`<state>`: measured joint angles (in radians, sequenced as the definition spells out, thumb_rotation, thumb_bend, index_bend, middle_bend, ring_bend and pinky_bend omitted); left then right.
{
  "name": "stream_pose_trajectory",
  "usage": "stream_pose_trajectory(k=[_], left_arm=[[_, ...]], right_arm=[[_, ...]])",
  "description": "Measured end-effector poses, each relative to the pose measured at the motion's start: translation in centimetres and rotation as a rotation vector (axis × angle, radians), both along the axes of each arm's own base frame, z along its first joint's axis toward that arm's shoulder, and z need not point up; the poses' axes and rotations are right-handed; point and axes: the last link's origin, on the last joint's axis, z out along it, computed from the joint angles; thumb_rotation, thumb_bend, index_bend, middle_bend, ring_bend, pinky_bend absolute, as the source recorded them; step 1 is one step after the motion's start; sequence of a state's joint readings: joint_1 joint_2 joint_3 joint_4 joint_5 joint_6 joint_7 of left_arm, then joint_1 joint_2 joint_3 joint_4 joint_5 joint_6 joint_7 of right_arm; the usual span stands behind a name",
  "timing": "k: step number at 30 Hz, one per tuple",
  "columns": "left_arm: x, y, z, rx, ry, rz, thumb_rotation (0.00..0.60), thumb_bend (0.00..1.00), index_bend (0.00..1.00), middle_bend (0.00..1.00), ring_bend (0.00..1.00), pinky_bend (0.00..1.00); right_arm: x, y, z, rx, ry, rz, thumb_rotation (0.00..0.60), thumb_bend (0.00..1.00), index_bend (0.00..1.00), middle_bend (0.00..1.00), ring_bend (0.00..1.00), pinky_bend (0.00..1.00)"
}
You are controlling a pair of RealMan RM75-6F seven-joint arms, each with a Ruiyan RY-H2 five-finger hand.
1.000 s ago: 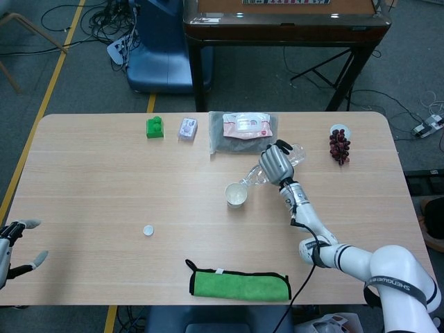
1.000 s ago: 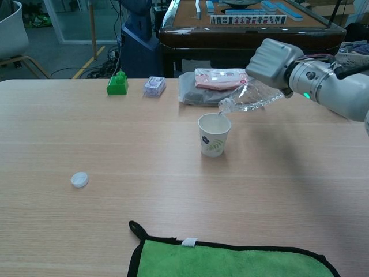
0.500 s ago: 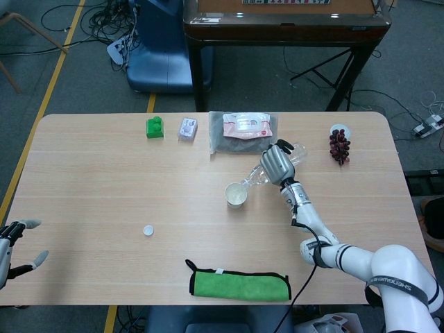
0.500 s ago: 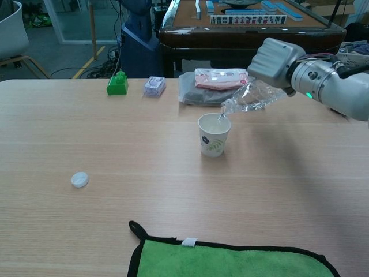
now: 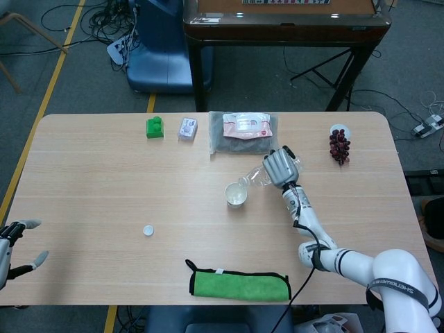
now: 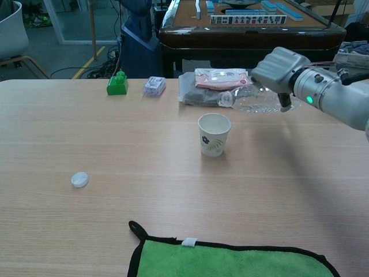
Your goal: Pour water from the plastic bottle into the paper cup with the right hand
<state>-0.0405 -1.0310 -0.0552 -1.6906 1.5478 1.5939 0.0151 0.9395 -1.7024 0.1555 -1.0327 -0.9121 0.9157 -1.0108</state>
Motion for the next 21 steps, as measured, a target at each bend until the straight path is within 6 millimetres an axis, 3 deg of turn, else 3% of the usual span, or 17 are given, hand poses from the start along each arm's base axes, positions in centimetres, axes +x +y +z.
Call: stream_pose_trajectory(k=[21], left_arm=[[0.0, 0.0, -0.6, -0.021, 0.018, -0.005, 0.600, 0.15, 0.34, 0.39, 0.44, 0.61]], right_arm=[[-3.8, 2.4, 1.2, 0.069, -0.730, -0.171, 0.600, 0.11, 0.63, 0.64, 0.57, 0.57]])
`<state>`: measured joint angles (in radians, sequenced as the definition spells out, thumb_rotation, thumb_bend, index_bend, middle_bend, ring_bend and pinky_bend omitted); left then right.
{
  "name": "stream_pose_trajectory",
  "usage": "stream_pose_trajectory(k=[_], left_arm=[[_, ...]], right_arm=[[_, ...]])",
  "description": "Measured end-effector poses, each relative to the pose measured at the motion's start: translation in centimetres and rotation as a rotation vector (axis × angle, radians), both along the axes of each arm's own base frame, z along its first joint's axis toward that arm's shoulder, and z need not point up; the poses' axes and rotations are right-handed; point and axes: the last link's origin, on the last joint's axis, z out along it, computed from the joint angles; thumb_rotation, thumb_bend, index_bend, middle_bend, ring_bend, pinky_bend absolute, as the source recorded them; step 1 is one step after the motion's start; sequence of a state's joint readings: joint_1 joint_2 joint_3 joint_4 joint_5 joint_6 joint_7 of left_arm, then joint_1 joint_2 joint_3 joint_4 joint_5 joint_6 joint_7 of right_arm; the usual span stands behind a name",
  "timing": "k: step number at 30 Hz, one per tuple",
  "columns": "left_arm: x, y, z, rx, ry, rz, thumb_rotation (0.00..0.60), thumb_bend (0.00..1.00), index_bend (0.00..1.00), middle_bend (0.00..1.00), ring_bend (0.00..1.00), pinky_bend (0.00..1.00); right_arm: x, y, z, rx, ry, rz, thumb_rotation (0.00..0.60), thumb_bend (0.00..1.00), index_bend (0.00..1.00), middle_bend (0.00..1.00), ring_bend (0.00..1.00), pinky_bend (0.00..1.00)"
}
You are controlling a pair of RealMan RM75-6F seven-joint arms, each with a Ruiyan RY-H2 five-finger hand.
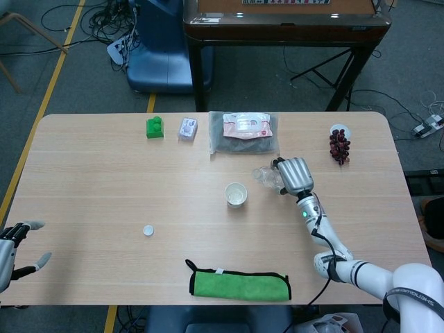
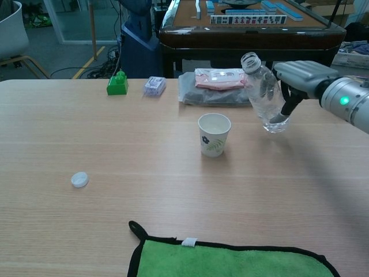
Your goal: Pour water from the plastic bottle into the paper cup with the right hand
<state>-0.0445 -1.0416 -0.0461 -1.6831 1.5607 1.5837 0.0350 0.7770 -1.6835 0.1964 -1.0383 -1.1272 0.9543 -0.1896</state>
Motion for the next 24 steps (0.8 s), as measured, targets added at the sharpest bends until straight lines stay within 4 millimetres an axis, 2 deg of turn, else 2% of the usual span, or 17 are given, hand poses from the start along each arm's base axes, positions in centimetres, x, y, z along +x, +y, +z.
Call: stream_pose_trajectory(k=[10, 16, 24], left_arm=[[-0.1, 0.1, -0.3, -0.012, 0.005, 0.003, 0.600, 0.15, 0.34, 0.39, 0.44, 0.61], [-0.2, 0.2, -0.4, -0.018, 0.004, 0.009, 0.600, 0.15, 0.34, 0.39, 0.44, 0.61], [-0.3, 0.3, -0.6, -0.022, 0.003, 0.010, 0.600, 0.15, 0.34, 0.39, 0.44, 0.61]], right_arm=[[-3.1, 1.4, 0.0, 0.003, -0.351, -0.079, 0.600, 0.12, 0.63, 0.61, 0.55, 0.57], [-4.8, 1.6, -0.4, -0.004, -0.437, -0.119, 0.600, 0.12, 0.63, 0.59, 0.54, 0.57], [-5.5, 1.8, -1.9, 0.031, -0.520, -0.174, 0.600, 0.12, 0.63, 0.58, 0.53, 0.57]])
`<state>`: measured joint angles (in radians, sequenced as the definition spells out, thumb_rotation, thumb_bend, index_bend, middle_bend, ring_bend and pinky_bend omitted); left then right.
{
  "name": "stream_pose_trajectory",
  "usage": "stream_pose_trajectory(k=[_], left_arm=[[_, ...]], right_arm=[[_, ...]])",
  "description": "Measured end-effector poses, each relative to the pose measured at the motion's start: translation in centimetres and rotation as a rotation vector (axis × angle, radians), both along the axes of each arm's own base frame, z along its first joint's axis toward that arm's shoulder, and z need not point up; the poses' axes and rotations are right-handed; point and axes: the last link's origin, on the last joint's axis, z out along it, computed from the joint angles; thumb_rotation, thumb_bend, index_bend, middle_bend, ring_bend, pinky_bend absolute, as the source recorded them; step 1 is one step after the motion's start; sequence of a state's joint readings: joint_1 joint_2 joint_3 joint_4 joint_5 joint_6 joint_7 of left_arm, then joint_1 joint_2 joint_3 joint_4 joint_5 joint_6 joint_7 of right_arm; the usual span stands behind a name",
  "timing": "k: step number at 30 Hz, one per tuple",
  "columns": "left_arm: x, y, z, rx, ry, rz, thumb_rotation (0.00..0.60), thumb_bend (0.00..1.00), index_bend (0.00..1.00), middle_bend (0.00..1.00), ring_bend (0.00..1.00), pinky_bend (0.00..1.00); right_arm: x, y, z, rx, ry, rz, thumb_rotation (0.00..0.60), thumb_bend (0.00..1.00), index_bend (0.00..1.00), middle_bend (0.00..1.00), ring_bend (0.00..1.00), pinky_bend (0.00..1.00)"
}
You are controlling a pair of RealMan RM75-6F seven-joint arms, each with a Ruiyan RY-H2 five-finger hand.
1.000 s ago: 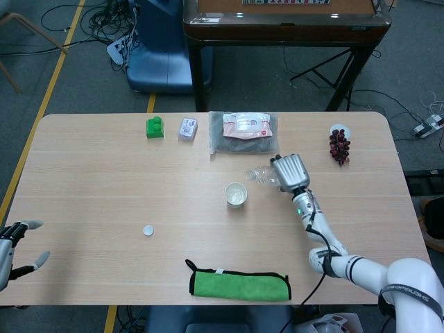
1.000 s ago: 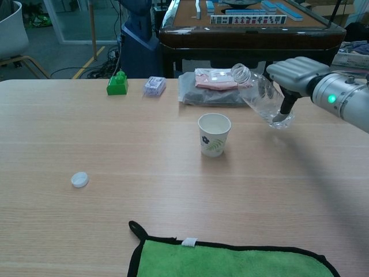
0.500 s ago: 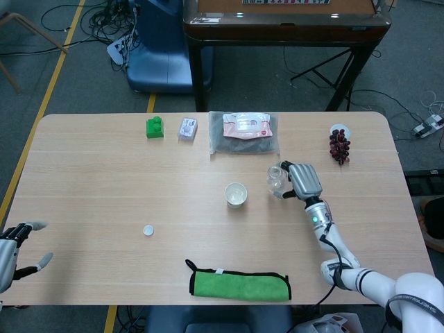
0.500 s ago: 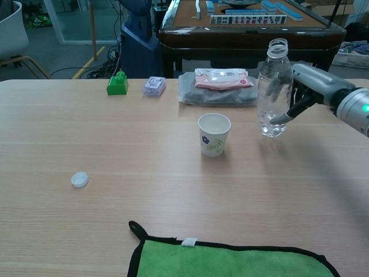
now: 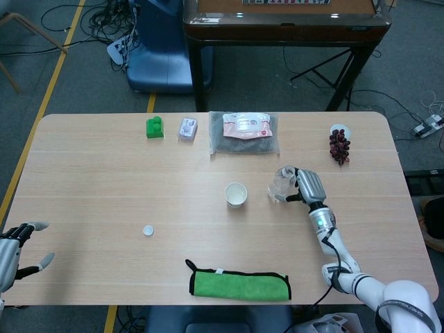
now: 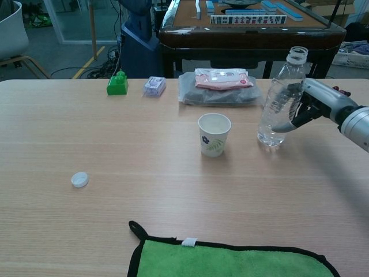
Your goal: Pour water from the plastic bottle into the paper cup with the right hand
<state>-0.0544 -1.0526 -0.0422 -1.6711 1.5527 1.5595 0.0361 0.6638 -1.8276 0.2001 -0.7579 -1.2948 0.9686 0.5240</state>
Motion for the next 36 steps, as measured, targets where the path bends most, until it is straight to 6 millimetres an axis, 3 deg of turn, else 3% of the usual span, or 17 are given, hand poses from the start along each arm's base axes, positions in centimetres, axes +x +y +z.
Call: stream_pose_trajectory(k=[7, 12, 15, 19, 27, 36], left_arm=[[-0.1, 0.0, 0.1, 0.001, -0.009, 0.004, 0.600, 0.15, 0.34, 0.38, 0.44, 0.61], [-0.1, 0.0, 0.1, 0.001, -0.010, 0.004, 0.600, 0.15, 0.34, 0.38, 0.44, 0.61], [0.0, 0.0, 0.1, 0.002, -0.009, 0.003, 0.600, 0.15, 0.34, 0.39, 0.44, 0.61], [0.0, 0.0, 0.1, 0.002, -0.007, 0.000, 0.600, 0.15, 0.34, 0.39, 0.44, 0.61], [0.0, 0.0, 0.0, -0.003, 0.000, 0.001, 0.600, 0.15, 0.34, 0.39, 0.44, 0.61], [-0.1, 0.1, -0.3, -0.008, 0.011, 0.001, 0.600, 0.15, 0.34, 0.39, 0.44, 0.61]], right_arm=[[0.0, -0.1, -1.2, 0.054, -0.025, -0.002, 0.600, 0.00, 0.54, 0.49, 0.47, 0.57], [0.0, 0.0, -1.4, 0.086, -0.026, 0.017, 0.600, 0.00, 0.35, 0.34, 0.36, 0.55], [-0.2, 0.0, -1.3, 0.104, -0.010, 0.022, 0.600, 0.00, 0.19, 0.23, 0.27, 0.47], [-0.4, 0.0, -0.9, 0.121, 0.011, 0.031, 0.600, 0.00, 0.09, 0.14, 0.19, 0.37], [-0.4, 0.5, 0.7, 0.115, 0.045, 0.058, 0.600, 0.00, 0.07, 0.12, 0.14, 0.29], [-0.4, 2.7, 4.8, 0.078, 0.087, 0.071, 0.600, 0.00, 0.07, 0.13, 0.14, 0.29]])
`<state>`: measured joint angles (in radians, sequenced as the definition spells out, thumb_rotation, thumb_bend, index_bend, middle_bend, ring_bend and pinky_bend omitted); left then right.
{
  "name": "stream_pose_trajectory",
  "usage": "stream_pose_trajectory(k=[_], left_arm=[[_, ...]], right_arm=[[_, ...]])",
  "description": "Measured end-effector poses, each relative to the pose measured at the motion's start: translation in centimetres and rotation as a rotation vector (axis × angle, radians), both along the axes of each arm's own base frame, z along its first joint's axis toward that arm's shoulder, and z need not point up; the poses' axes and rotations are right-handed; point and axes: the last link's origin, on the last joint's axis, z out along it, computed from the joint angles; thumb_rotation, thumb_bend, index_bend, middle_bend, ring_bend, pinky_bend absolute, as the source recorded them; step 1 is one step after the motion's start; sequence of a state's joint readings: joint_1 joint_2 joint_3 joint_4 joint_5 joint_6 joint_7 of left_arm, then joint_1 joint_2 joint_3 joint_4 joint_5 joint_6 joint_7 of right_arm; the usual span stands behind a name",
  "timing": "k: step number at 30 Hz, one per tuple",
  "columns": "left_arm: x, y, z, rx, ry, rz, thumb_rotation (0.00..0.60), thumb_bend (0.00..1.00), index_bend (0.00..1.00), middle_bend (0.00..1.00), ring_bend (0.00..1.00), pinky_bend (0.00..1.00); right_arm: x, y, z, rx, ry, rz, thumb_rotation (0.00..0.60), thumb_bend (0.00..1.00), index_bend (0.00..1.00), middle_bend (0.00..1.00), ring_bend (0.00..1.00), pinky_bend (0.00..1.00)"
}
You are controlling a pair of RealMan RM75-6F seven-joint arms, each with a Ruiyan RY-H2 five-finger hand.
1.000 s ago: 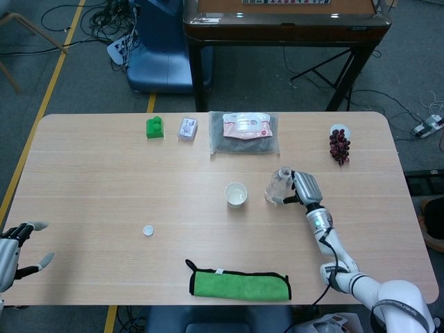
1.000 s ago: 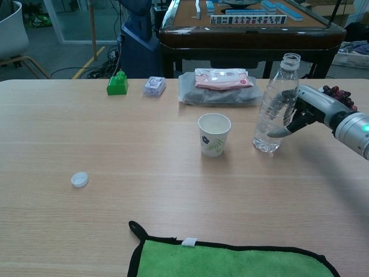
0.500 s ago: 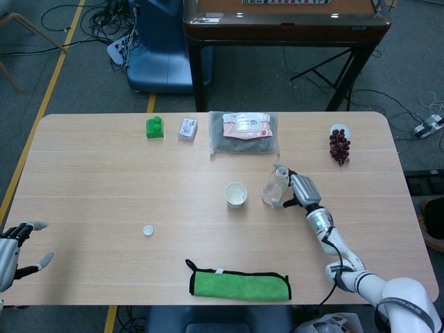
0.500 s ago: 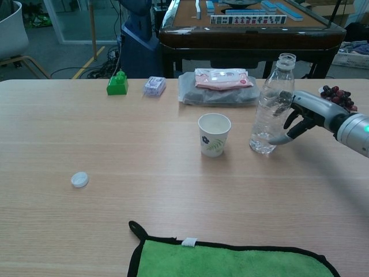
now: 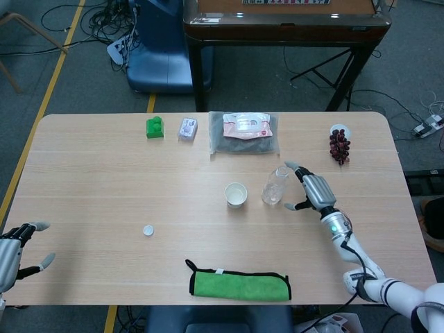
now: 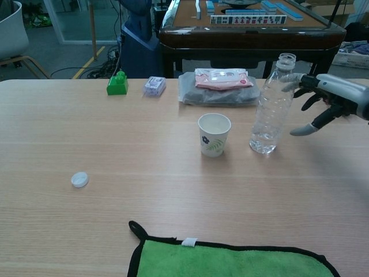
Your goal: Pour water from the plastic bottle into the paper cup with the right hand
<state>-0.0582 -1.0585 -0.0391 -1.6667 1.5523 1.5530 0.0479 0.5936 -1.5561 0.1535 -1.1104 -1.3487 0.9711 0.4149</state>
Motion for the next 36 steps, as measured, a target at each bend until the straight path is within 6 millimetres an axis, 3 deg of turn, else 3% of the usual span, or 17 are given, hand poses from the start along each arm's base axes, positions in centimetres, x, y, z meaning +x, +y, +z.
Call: stream_pose_trajectory(k=[9, 16, 23, 28, 36], left_arm=[[0.2, 0.1, -0.4, 0.014, 0.004, -0.022, 0.600, 0.15, 0.33, 0.38, 0.43, 0.61], [0.3, 0.2, -1.0, 0.024, 0.005, -0.070, 0.600, 0.15, 0.33, 0.37, 0.42, 0.61], [0.4, 0.2, -1.5, 0.015, 0.019, -0.082, 0.600, 0.15, 0.33, 0.37, 0.42, 0.61], [0.3, 0.3, -1.8, 0.013, 0.031, -0.085, 0.600, 0.15, 0.33, 0.37, 0.42, 0.61], [0.2, 0.4, -2.0, -0.003, 0.036, -0.068, 0.600, 0.15, 0.33, 0.37, 0.42, 0.61]], right_arm=[[-0.7, 4.9, 5.7, -0.112, 0.248, 0.047, 0.600, 0.00, 0.07, 0.17, 0.14, 0.29], [-2.4, 11.5, 9.9, -0.224, 0.423, 0.001, 0.600, 0.00, 0.07, 0.19, 0.14, 0.29], [-3.9, 17.3, 12.0, -0.316, 0.484, -0.047, 0.600, 0.00, 0.07, 0.20, 0.14, 0.29], [-3.7, 19.3, 13.1, -0.365, 0.487, -0.036, 0.600, 0.00, 0.07, 0.21, 0.14, 0.29], [-3.9, 20.0, 14.2, -0.390, 0.470, -0.051, 0.600, 0.00, 0.07, 0.21, 0.14, 0.29]])
